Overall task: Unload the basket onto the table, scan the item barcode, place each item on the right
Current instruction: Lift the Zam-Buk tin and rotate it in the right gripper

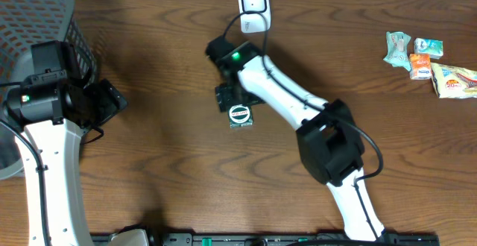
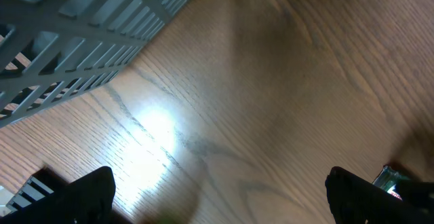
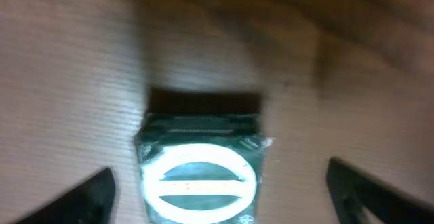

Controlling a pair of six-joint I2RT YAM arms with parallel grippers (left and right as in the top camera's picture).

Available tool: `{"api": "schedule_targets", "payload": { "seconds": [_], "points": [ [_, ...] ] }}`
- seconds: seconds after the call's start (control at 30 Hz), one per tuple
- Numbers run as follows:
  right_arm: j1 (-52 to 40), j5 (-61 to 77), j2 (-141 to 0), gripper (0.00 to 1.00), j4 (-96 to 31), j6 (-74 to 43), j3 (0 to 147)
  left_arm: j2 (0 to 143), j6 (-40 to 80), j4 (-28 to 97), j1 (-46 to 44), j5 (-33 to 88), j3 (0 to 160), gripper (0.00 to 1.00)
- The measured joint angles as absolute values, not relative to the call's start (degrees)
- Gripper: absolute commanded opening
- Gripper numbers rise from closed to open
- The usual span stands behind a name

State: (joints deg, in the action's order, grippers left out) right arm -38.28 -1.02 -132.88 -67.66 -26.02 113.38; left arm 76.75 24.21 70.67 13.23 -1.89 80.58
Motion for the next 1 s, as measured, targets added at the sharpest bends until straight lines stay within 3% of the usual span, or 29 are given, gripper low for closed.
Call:
{"api": "schedule_targets", "payload": {
  "seconds": [0.13, 0.3, 0.83, 1.0],
  "points": [
    [-36.2, 3.4, -132.9, 0.98, -69.1, -23.7, 113.4, 76.8, 24.2, 70.7, 13.2, -1.9, 80.6, 0.98],
    [-36.7, 5.9, -132.9, 0.96, -68.6, -22.1, 112.5, 76.8, 24.2, 70.7, 13.2, -1.9, 80.6, 0.98],
    [-38.6, 0.8, -132.4, 0.7, -60.4, -30.4, 104.5, 76.8, 24.2, 70.7, 13.2, -1.9, 80.6, 0.98],
    [-39.2, -0.6, -132.2, 0.57, -60.1, -31.5, 104.0, 76.8, 24.2, 70.7, 13.3, -1.9, 80.6, 0.98]
  ]
}}
